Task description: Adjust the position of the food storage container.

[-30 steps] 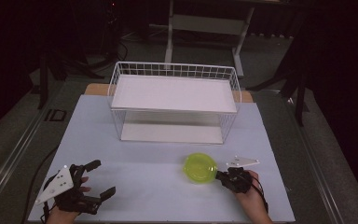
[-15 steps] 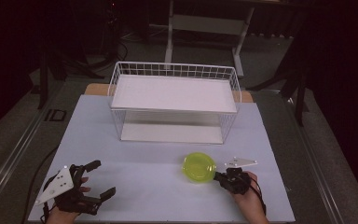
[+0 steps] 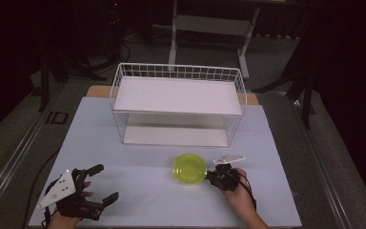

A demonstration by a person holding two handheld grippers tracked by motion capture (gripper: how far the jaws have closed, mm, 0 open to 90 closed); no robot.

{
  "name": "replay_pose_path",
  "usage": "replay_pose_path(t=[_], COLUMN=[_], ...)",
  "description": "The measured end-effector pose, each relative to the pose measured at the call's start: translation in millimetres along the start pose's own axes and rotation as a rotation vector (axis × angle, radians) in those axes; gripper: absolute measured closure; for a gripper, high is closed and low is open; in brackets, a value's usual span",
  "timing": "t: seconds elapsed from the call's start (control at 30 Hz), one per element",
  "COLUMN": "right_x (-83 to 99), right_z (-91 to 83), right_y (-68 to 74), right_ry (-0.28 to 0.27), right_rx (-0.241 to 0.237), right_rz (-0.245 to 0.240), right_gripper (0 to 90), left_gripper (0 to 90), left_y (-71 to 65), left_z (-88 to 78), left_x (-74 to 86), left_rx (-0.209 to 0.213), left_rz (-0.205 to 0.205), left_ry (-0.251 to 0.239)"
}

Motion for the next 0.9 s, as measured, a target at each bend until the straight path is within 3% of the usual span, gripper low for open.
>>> replay_pose_path(t=[0.07,0.43,0.9], right_x=[-0.8,5.3,-17.3], right_z=[1.9,-4.6,22.9], right_y=[1.1,-3.4,26.8], right_ry=[0.005,0.0,0.022], right_rx=[0.007,0.011,-0.046], right_rz=[-0.013,0.02,-0.02], right_gripper=[90.0,90.0,90.0], left_gripper=[1.1,1.1,1.1], left_y=[0.4,-0.4,-1.9], left_z=[-0.4,-0.2,-0.9], left_x=[0.3,-0.1,0.0], left_rx=[-0.003,-0.003,-0.002], left_rz=[-0.002,0.006,0.015], left_ry=[0.002,0.005,0.017])
Point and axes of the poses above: each handheld gripper's, and its own axes: z roughly forward along the jaws, x roughly out of its underside, y roughly to its left, the point moved 5 cm from there along z, roughly forward along the jaws, and after that the axes turned 8 degrees about x, right-handed, at the moved point
